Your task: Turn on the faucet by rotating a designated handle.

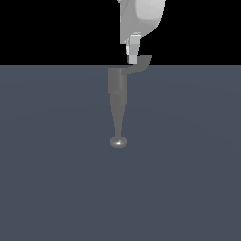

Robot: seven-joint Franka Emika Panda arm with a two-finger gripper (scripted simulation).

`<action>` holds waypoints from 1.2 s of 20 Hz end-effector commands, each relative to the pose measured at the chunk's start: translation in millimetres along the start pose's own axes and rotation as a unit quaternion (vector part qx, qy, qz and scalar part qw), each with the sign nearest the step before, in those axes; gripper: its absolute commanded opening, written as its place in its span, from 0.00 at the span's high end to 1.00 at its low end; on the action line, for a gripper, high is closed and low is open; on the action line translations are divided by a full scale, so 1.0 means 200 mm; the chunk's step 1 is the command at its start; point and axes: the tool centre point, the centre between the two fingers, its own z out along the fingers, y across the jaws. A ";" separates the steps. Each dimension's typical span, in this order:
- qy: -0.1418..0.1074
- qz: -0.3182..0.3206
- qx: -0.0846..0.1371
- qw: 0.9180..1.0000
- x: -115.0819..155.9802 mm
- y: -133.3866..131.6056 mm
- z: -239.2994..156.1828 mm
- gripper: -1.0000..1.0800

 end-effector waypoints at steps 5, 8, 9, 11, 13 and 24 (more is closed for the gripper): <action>0.000 0.006 -0.001 1.000 0.11 -0.07 0.00 1.00; 0.000 0.008 -0.001 1.000 0.15 -0.10 0.01 1.00; 0.000 0.009 -0.001 1.000 0.16 -0.11 0.01 1.00; 0.000 0.010 -0.001 1.000 0.19 -0.13 0.01 1.00; 0.000 0.011 -0.001 1.000 0.22 -0.15 0.01 1.00; 0.000 0.016 -0.002 1.000 0.36 -0.25 0.01 1.00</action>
